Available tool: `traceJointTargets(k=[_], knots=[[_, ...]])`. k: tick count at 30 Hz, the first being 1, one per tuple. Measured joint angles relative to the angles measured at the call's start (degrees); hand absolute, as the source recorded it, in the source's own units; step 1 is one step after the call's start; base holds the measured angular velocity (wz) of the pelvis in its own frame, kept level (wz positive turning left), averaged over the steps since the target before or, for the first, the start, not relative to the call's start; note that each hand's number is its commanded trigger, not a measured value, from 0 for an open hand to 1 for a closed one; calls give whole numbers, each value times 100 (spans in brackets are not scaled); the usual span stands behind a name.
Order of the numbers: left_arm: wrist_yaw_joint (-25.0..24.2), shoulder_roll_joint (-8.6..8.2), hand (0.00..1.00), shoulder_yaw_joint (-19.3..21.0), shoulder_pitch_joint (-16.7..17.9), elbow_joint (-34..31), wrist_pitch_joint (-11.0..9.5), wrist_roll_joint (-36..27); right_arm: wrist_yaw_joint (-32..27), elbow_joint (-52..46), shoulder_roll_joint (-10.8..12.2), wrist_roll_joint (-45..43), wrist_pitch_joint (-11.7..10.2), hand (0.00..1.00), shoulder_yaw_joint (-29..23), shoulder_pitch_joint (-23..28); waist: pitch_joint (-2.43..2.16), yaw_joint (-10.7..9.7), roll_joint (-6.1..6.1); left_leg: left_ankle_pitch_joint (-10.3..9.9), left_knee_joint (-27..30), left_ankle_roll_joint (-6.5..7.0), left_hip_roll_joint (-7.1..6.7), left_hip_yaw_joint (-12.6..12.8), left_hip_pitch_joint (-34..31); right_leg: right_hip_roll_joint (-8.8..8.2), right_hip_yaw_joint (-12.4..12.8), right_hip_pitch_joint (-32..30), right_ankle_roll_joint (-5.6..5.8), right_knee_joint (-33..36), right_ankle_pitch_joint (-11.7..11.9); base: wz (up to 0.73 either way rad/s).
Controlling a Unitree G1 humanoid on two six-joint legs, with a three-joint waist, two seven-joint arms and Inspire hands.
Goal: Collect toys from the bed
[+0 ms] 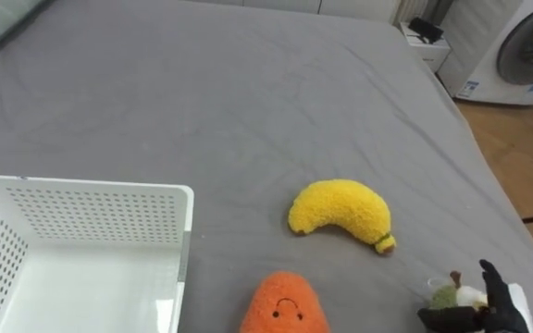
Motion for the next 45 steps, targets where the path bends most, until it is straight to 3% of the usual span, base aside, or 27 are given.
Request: traceJointTargets(k=[5,10,15,16,17,18,19,20,25,45], knots=[[-54,71,0,-4,22,3,0,-3,168,390,-166,-239,-16,0,-1,-16,-7,17,-35,-1,-13,-2,1,3,45,6,-36,62,3,-78,16,2],[-115,96,0,-4,-10,9,-2,-3,327,1254,-185,-849,-21,0,-14,-239,-8,3,-30,-7,-11,6,-2,-75,27,-3,-80,46,4,-82,16,2],[-121,108,0,-4,-68,133,-3,2,377,1547,-221,-885,-59,2,-16,-307,-15,22,-18,-7,-6,5,0,-84,27,-1,-117,50,1,-89,18,1],[-123,108,0,-3,-67,147,2,2,387,1608,-229,-886,-62,20,-16,-334,-14,17,-18,-7,-6,5,0,-84,31,0,-117,54,1,-89,19,0],[-123,108,0,0,-64,168,18,3,402,1778,-248,-914,-78,61,-17,-385,-14,20,-17,-7,-7,5,-1,-90,52,0,-122,94,1,-96,20,3],[-123,108,0,0,-65,183,46,2,403,1932,-261,-936,-75,78,-17,-410,-15,22,-13,-9,-9,6,-1,-103,86,2,-121,127,1,-105,20,5],[-123,110,0,0,-67,182,47,2,403,1980,-265,-936,-74,84,-17,-414,-17,27,-12,-13,-10,5,-2,-114,91,2,-118,138,2,-111,20,6],[-123,110,0,0,-82,181,47,2,402,1998,-271,-937,-73,100,-16,-416,-17,38,-12,-14,-10,6,-2,-125,84,3,-118,142,4,-130,24,4],[-125,111,0,-1,-94,206,47,4,397,2155,-352,-1002,-73,100,-28,-473,-19,38,-12,-15,-11,5,-2,-149,97,11,-122,201,4,-182,47,2],[-125,110,0,-2,-289,374,39,3,657,2356,-310,-1051,-29,100,-13,-478,-19,115,-33,-14,-12,5,1,-119,129,11,-104,206,5,-175,45,-1]])
